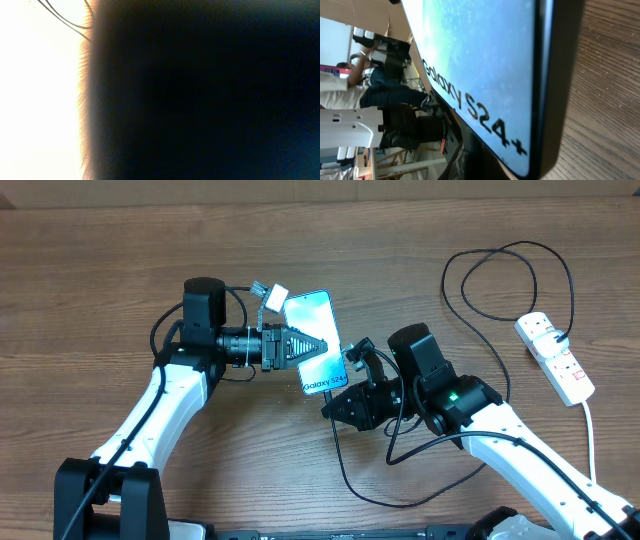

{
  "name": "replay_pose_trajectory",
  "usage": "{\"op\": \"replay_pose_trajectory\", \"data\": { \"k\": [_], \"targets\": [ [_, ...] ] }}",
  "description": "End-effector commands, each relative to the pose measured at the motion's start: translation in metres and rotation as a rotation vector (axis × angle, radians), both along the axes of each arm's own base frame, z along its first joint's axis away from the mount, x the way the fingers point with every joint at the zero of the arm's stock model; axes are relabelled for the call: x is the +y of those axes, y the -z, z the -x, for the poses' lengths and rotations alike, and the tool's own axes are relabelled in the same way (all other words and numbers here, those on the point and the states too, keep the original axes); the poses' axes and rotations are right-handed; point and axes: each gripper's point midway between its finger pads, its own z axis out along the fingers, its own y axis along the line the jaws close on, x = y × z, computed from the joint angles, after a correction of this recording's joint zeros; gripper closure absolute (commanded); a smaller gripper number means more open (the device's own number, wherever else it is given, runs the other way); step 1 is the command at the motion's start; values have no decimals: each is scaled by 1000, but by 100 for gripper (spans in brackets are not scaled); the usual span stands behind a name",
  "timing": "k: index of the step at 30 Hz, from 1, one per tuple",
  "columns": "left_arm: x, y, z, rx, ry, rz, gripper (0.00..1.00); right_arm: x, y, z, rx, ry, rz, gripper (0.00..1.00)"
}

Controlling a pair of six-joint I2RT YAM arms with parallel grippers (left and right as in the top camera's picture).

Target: Plug charger to phone and switch on socket

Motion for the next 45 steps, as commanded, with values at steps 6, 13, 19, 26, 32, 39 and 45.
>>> {"op": "replay_pose_trajectory", "data": {
  "k": [6,13,19,26,32,39,45],
  "targets": [
    [-18,-3,39,58,145,49,96,2,-44,-43,-183,83,-49,96],
    [-17,-1,41,95,145,44,96,4,-48,-46,-202,84,-61,96],
    [-21,0,45,101,157,41,96,5,-51,-47,-215,82,-71,96],
    [-29,5,49,103,165,15,96,5,-54,-49,-228,84,-80,96],
    [-31,5,51,104,171,11,96,6,-53,-48,-222,78,-82,96],
    [-30,11,46,112,139,-20,96,2,-45,-41,-174,77,-53,96],
    [-28,15,39,123,102,-47,96,0,-39,-37,-142,77,-34,89]
  ]
}}
